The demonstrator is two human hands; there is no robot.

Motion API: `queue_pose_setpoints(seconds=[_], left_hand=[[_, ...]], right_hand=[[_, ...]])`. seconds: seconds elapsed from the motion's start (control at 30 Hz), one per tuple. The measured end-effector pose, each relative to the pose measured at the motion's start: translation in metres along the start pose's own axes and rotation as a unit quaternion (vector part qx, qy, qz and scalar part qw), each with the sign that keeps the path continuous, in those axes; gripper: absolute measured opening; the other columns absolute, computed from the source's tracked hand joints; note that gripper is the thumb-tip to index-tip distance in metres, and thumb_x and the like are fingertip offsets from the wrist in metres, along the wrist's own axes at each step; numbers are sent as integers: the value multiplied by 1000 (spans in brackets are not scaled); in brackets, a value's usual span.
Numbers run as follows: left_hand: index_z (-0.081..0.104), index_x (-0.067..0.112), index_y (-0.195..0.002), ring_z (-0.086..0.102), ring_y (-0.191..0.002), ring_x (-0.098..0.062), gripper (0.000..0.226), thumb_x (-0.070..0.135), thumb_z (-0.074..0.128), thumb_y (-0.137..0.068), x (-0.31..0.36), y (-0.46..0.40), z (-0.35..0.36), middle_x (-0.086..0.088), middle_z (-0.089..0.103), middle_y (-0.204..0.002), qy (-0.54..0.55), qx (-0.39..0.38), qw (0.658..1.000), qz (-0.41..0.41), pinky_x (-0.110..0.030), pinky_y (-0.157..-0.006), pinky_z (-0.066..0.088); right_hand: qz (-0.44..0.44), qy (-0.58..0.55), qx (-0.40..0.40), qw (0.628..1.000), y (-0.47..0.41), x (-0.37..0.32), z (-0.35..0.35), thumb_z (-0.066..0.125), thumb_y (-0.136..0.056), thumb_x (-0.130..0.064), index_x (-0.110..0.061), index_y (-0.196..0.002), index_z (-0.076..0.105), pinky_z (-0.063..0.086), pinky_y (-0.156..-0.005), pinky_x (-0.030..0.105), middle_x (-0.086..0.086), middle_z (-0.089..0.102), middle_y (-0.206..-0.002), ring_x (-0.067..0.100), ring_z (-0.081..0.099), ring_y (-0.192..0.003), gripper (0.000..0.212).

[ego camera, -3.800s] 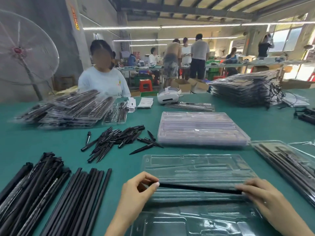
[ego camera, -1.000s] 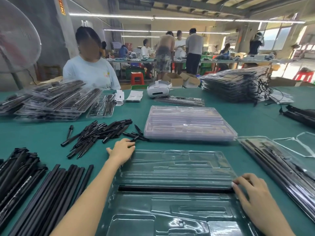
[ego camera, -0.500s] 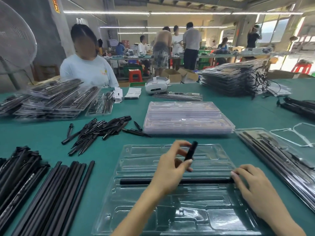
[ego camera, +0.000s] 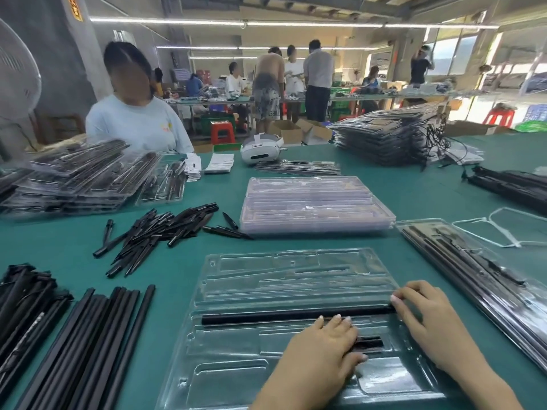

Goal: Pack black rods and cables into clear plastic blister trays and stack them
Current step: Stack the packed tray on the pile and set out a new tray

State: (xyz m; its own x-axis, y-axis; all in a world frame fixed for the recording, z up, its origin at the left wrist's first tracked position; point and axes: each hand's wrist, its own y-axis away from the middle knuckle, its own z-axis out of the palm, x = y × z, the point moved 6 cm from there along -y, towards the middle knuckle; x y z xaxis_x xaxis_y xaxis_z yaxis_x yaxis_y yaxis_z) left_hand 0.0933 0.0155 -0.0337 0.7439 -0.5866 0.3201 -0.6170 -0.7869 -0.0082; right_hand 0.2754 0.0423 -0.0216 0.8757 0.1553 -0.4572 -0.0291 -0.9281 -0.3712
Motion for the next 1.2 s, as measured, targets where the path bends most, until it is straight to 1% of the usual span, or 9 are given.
queue_pose_setpoints(seconds=[0.27,0.47,0.53,0.6,0.63,0.7,0.77,0.87,1.2], left_hand=[[7,11,-152,-2,-147,-15,58,36,26,-104,9,7,-1,-4,2,-161,-66,-60,995,-32,-38,-119,-9],[8,9,-152,-1,-148,-18,55,30,25,-104,11,10,-6,-7,5,-160,-94,-8,995,-23,-42,-117,-15],[19,15,-152,8,-147,-12,54,34,26,-101,10,10,-2,-1,16,-159,-102,25,994,12,-38,-119,-3],[34,27,-147,25,-141,-4,57,46,20,-95,9,13,-1,10,32,-153,-103,5,995,4,-31,-117,21],[32,28,-148,23,-142,-3,57,47,17,-95,11,12,-1,10,30,-153,-142,19,990,19,-30,-116,23],[14,21,-153,3,-146,-9,55,39,24,-102,16,9,8,4,8,-160,-80,27,995,57,-35,-120,2],[6,18,-153,-6,-146,-10,60,33,34,-103,17,8,10,3,-3,-160,18,-43,998,53,-36,-118,-12],[7,19,-153,-7,-146,-7,59,32,35,-103,16,6,5,5,-2,-160,48,-22,997,60,-34,-117,-15],[9,13,-153,-8,-146,-11,57,29,33,-104,21,7,6,-2,0,-160,32,-39,996,68,-35,-117,-15]], right_hand=[[0,20,3,1000,0,0,1,68,-85,-13,-11,-88,70,37,-79,35,-3,53,-92,22,47,-89,4],[-3,26,-3,1000,1,2,4,71,-81,-5,-11,-86,70,37,-78,39,1,55,-90,25,47,-86,8],[1,23,4,1000,0,2,3,73,-79,-2,-10,-84,70,37,-77,39,3,56,-90,26,46,-85,10],[-2,27,11,1000,-1,2,3,75,-76,1,-10,-83,71,37,-77,40,4,56,-88,28,47,-83,13],[-5,29,12,1000,-1,2,4,75,-75,1,-9,-82,71,38,-77,40,4,56,-87,29,48,-81,14],[-8,28,11,1000,-1,2,4,76,-74,2,-10,-81,71,39,-77,41,3,56,-87,30,48,-80,15],[-8,26,11,1000,0,1,4,76,-74,2,-10,-81,71,39,-77,41,4,56,-88,30,49,-81,15],[-9,23,9,1000,0,1,4,75,-75,1,-10,-83,71,39,-77,41,4,56,-89,30,49,-84,14],[-16,23,10,1000,-2,7,7,75,-75,2,-12,-82,70,36,-80,37,3,57,-89,33,51,-83,16]])
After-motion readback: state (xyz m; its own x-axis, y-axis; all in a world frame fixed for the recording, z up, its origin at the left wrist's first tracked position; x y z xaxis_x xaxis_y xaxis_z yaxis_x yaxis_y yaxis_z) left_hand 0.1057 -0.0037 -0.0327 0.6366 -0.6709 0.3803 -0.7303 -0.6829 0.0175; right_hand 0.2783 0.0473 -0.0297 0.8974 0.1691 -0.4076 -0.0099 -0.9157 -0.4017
